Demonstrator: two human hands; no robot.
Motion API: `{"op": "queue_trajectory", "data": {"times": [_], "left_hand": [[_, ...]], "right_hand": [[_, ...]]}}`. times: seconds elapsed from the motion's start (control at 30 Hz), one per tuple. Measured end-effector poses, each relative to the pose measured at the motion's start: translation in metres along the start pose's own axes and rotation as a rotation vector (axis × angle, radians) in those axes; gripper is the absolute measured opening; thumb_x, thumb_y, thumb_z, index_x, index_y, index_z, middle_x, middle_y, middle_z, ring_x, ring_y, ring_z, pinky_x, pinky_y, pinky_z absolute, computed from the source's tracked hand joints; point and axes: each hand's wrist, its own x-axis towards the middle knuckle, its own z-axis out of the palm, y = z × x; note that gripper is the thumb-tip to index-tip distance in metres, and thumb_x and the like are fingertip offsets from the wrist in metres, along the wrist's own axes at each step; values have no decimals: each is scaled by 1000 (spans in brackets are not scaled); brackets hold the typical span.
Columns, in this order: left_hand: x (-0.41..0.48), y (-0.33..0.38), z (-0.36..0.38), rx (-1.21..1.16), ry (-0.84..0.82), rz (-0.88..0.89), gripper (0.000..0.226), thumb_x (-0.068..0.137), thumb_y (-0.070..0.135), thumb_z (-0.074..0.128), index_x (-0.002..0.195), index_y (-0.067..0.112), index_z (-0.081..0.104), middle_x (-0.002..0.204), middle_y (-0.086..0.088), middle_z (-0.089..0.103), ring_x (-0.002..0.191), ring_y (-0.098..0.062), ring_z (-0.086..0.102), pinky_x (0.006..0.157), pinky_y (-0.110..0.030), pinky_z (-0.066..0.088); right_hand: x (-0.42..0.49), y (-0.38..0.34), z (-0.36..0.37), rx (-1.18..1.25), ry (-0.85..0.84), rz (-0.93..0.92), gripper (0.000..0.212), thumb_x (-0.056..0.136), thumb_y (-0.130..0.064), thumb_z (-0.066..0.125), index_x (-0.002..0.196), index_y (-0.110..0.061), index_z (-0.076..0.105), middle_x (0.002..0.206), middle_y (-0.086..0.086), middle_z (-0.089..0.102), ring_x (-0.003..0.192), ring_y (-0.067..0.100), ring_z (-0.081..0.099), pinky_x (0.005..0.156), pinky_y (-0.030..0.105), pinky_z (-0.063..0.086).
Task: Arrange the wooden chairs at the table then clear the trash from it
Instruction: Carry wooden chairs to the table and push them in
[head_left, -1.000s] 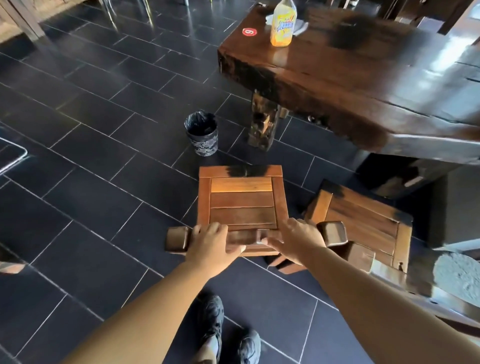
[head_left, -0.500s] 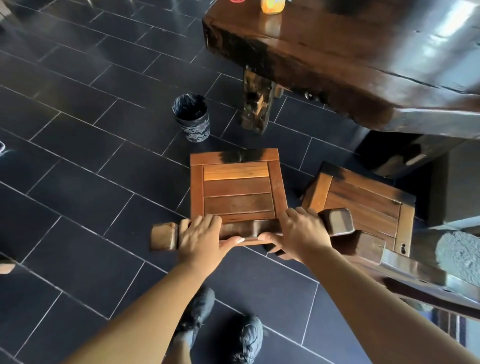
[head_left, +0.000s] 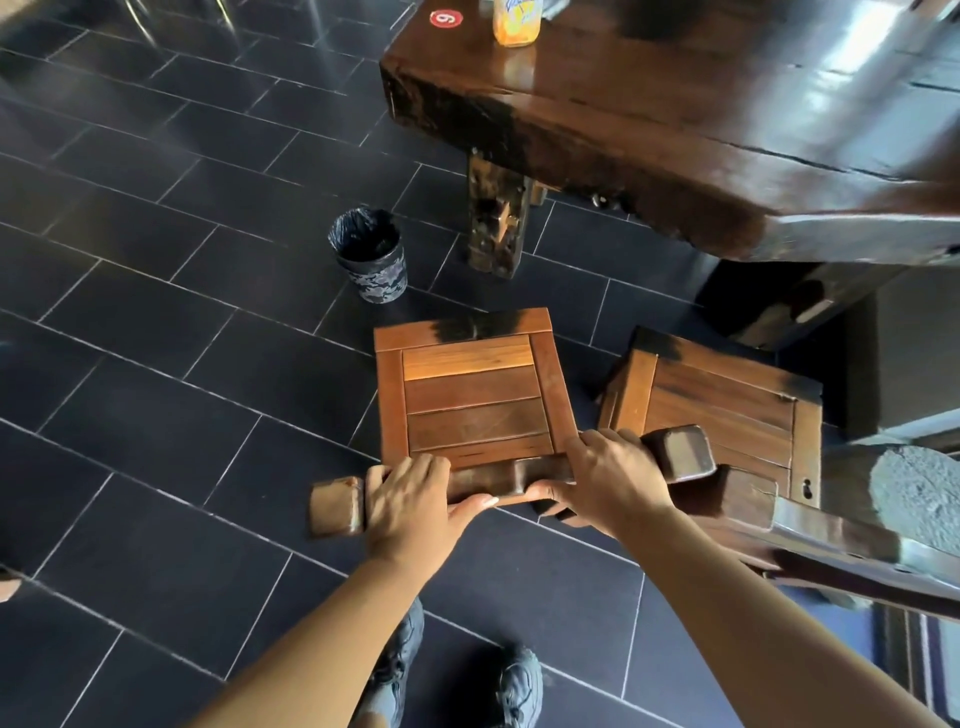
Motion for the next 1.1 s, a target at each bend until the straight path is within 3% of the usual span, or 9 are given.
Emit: {"op": "queue_trajectory", "data": {"times": [0.13,0.23,0.33,0.5,0.67,1.1], "left_hand": [[1,-3,1,-9,-4,13,60,77,81,49,75,22,57,73,5,61,73,-25,58,73,-42,38],[7,-8,0,-3,2,44,60,77,81,46,74,22,57,72,5,61,72,-24,58,73,-41,38],[12,-13,0,-7,8,90,60,77,80,43,71,22,57,70,5,61,71,-24,58,72,-41,40],[21,-19,3,-16,19,135,60,77,81,45,71,22,57,70,6,61,70,-23,58,72,-41,40],[41,-27,5,-9,11,201,63,78,82,40,74,22,59,73,6,63,72,-23,59,71,-40,39],[66,-38,7,0,-20,290,63,78,83,38,76,24,62,76,8,65,73,-21,59,71,-39,40]], "right_hand": [[-2,-4,-1,25,-8,26,77,71,-85,41,100,-17,66,94,2,71,89,27,67,85,40,50],[-4,-7,-3,33,6,50,69,72,-79,60,100,-16,67,92,2,72,86,27,68,82,40,51],[-5,-12,-5,30,10,85,66,70,-76,66,97,-16,67,88,2,71,83,28,68,80,40,52],[-6,-16,-9,42,-20,125,64,73,-75,62,91,-14,68,88,5,70,84,29,68,82,41,52],[-2,-20,-17,87,-63,209,61,79,-73,58,99,-16,67,99,3,71,98,25,66,93,38,47],[4,-32,-23,163,-84,365,67,74,-79,58,97,-16,67,96,1,72,99,24,64,91,37,46]]}}
